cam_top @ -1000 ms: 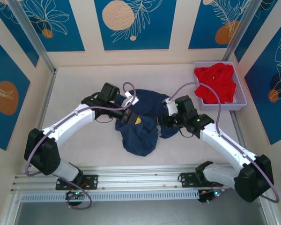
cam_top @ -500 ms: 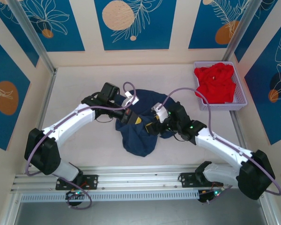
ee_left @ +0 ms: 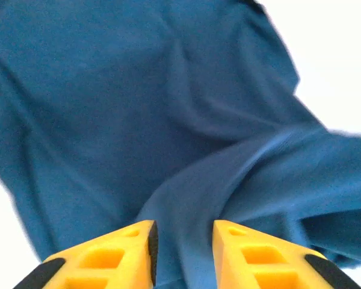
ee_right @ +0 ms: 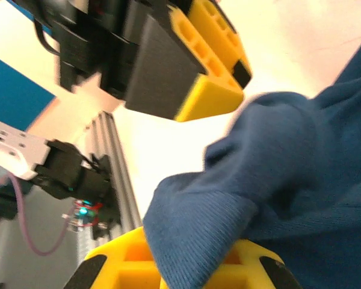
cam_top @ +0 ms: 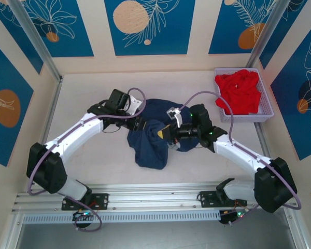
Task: Fold the inside-out t-shirt
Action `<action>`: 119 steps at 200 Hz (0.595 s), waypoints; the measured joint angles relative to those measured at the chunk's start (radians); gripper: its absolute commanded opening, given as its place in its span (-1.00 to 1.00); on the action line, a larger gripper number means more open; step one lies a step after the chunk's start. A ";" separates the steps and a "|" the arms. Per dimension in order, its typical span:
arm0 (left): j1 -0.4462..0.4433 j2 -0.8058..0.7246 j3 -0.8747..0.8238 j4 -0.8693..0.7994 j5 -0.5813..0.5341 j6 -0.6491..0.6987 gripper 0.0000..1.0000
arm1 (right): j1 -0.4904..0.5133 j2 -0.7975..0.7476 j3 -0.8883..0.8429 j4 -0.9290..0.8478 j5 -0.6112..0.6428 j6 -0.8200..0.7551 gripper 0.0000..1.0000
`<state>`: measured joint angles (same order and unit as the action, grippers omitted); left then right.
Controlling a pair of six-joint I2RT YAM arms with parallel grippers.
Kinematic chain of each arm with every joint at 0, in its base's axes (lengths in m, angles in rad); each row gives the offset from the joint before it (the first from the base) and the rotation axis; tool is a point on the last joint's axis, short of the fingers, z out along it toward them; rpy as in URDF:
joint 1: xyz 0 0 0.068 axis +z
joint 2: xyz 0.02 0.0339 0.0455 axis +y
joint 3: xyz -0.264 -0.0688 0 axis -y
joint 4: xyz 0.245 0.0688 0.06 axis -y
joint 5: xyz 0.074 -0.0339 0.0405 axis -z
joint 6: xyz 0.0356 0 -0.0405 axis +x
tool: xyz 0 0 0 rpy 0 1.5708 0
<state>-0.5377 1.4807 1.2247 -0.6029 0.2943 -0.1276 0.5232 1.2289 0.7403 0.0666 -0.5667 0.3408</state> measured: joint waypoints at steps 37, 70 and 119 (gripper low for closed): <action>-0.018 -0.118 -0.047 0.008 -0.079 -0.024 -0.06 | -0.026 0.026 -0.001 0.087 -0.056 0.130 -1.00; -0.064 -0.249 -0.138 0.104 0.068 -0.032 -0.06 | -0.058 0.034 -0.003 0.128 -0.071 0.194 -1.00; -0.105 -0.145 -0.160 0.174 0.167 -0.058 -0.09 | -0.081 0.034 -0.003 0.158 -0.097 0.235 -1.00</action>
<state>-0.6430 1.3354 1.0649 -0.4286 0.4614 -0.1856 0.4423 1.2625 0.7368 0.2249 -0.6632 0.5758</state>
